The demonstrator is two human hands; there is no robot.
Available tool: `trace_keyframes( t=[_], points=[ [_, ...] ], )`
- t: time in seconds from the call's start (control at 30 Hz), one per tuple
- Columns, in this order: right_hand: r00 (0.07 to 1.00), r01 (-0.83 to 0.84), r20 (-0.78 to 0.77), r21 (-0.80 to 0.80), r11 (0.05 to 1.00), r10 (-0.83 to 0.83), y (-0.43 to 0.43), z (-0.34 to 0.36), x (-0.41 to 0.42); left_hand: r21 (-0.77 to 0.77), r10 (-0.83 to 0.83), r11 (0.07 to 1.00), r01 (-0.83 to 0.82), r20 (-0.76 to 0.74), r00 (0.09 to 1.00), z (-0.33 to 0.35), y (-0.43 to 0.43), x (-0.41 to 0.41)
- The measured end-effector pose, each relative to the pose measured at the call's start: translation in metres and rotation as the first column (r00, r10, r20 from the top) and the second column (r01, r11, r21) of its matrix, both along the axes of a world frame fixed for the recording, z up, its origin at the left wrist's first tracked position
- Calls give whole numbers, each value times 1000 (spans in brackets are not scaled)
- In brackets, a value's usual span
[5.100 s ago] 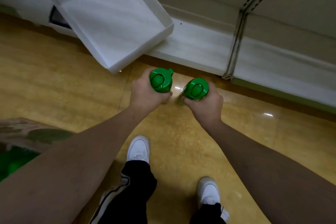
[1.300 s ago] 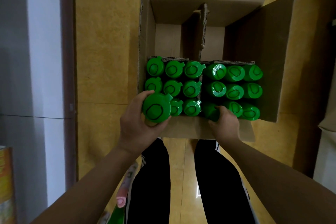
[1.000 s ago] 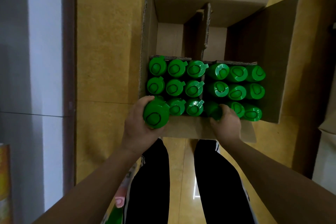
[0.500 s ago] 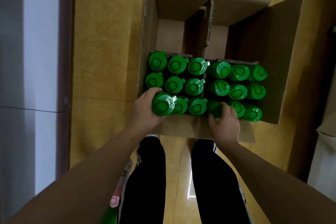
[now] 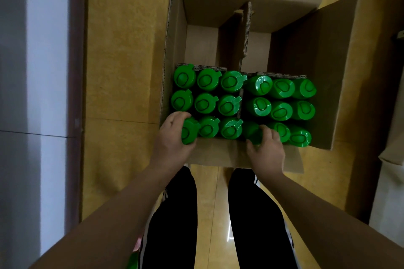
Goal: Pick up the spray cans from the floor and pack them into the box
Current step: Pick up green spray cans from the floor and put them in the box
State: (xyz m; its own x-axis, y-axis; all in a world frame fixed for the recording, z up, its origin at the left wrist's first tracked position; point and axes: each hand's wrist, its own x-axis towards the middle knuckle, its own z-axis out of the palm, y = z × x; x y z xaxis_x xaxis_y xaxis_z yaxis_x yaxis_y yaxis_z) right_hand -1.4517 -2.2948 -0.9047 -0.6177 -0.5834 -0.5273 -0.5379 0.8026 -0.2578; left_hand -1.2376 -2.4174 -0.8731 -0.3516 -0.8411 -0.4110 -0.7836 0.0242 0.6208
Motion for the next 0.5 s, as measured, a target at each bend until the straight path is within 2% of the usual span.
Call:
trace_keyframes(
  t=[0.1, 0.3, 0.4, 0.5],
  points=[
    [1000, -5, -6, -10, 1000, 5, 1, -2, 0, 97, 20, 995, -29, 93, 996, -15, -9, 8],
    [999, -28, -33, -47, 998, 27, 7, -8, -1, 127, -142, 986, 113, 249, 958, -40, -17, -9],
    [999, -29, -22, -58, 998, 28, 10, -9, 0, 140, -34, 990, -6, 283, 958, -38, -2, -12],
    [1000, -7, -5, -73, 997, 7, 9, -6, 1, 79, 175, 978, -192, 186, 967, -30, 10, -13]
  ],
)
